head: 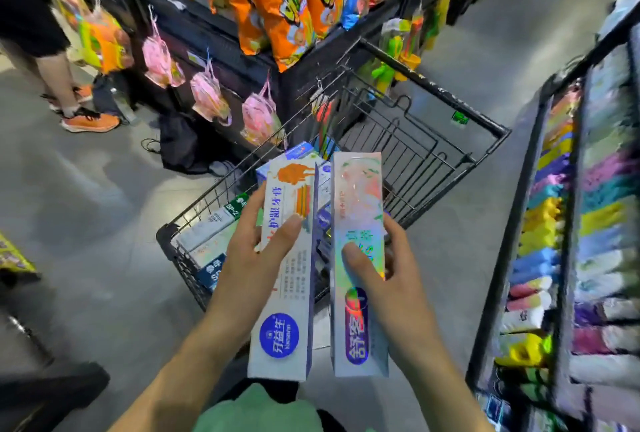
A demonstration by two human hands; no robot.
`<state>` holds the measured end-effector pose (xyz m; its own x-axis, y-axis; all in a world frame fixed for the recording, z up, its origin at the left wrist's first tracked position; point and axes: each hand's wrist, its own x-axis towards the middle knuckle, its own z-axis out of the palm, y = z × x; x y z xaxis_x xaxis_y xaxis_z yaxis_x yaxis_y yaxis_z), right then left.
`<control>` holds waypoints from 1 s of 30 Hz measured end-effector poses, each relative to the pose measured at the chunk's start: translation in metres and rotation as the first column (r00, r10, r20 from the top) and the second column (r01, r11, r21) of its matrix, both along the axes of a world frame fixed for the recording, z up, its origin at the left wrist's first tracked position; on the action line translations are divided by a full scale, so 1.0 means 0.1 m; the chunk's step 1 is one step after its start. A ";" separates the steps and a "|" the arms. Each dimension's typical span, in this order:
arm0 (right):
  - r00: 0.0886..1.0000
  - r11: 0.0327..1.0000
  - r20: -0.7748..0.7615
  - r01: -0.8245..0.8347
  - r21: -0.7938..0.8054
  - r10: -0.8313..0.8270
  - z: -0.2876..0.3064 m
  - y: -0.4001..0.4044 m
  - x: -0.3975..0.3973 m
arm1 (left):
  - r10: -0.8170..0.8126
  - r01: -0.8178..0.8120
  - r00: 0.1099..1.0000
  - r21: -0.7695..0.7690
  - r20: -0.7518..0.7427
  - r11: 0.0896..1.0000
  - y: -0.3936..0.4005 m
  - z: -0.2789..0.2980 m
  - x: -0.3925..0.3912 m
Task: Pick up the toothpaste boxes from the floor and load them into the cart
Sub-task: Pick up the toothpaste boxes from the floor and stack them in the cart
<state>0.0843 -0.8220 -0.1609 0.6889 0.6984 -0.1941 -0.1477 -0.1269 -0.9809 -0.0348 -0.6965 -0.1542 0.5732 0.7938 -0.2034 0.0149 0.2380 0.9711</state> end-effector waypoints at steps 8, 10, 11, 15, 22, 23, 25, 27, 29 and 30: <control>0.984 0.978 -0.018 -0.179 -0.105 0.178 -0.37 1.02 0.34 | 0.081 -0.098 0.985 -0.106 -0.150 0.990 0.82 -0.43 0.07; 0.973 0.965 -0.049 -0.228 -0.127 0.223 -0.50 1.23 0.43 | 0.162 -0.182 0.968 -0.096 -0.191 0.979 0.95 -0.57 0.07; 0.968 0.958 -0.077 -0.248 -0.140 0.240 -0.55 1.31 0.46 | 0.202 -0.226 0.955 -0.093 -0.216 0.970 0.98 -0.63 0.05; 0.918 0.882 -0.114 -0.397 -0.255 0.380 -0.76 1.69 0.65 | 0.339 -0.381 0.892 -0.095 -0.300 0.919 1.20 -0.89 0.05; 0.673 0.615 0.075 -0.618 -0.490 0.736 -1.28 2.41 0.82 | 0.633 -0.726 0.647 -0.090 -0.425 0.682 1.35 -1.38 -0.04; 0.596 0.571 0.145 -0.628 -0.528 0.790 -1.39 2.53 0.82 | 0.663 -0.760 0.610 -0.084 -0.434 0.644 1.34 -1.46 -0.06; 0.367 0.452 0.269 -0.655 -0.606 0.891 -1.69 2.77 0.83 | 0.700 -0.806 0.550 -0.071 -0.456 0.588 1.32 -1.60 -0.10; 0.111 0.299 0.307 -0.669 -0.680 0.945 -1.95 3.00 0.79 | 0.736 -0.844 0.502 -0.073 -0.455 0.531 1.28 -1.71 -0.15; -0.081 0.157 0.275 -0.653 -0.741 0.958 -2.18 3.22 0.73 | 0.763 -0.874 0.463 -0.086 -0.452 0.479 1.24 -1.80 -0.19; -0.140 0.111 0.258 -0.640 -0.761 0.956 -2.30 3.33 0.70 | 0.772 -0.884 0.446 -0.087 -0.453 0.459 1.23 -1.85 -0.22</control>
<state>0.1538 -0.4894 -0.3913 -0.3968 0.7891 -0.4689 0.8431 0.1114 -0.5260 -0.0565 -0.5739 -0.3395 -0.4750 0.7174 -0.5096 -0.0674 0.5477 0.8339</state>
